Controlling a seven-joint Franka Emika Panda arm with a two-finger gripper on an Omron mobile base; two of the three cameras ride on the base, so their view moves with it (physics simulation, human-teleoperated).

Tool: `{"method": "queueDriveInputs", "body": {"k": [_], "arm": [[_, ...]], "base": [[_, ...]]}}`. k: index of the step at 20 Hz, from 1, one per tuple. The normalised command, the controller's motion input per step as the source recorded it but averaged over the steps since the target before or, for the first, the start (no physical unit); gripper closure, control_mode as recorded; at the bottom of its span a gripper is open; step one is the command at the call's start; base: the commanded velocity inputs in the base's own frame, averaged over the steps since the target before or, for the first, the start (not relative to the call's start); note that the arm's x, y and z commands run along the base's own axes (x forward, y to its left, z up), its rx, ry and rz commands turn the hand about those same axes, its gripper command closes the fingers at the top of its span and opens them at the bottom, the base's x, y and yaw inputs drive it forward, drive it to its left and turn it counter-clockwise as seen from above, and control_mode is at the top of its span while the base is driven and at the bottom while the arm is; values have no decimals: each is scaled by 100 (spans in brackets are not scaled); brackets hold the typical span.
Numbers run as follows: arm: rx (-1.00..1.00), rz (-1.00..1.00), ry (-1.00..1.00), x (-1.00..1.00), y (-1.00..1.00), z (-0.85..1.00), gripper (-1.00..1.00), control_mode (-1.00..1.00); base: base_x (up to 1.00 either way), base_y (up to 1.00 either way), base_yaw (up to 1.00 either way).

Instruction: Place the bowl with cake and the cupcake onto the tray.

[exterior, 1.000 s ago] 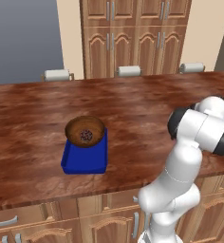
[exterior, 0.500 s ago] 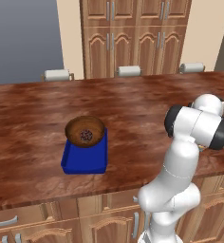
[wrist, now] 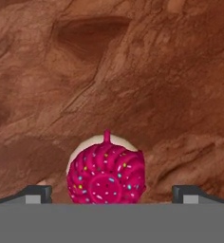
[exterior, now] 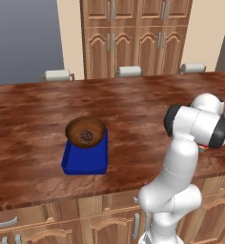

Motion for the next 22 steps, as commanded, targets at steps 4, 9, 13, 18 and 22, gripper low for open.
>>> {"method": "queueDriveInputs", "body": {"k": [4,9,13,18,22], "arm": [[0,-1,2,0,0,-7,-100,-100],[0,-1,1,0,0,-7,-100,-100],[0,-1,0,0,0,-11,-100,-100],[0,-1,0,0,0,-12,-100,-100],[0,-1,0,0,0,-11,-100,-100]], "base": [[0,0,0],[0,0,0],[0,0,0],[0,0,0],[0,0,0]]}}
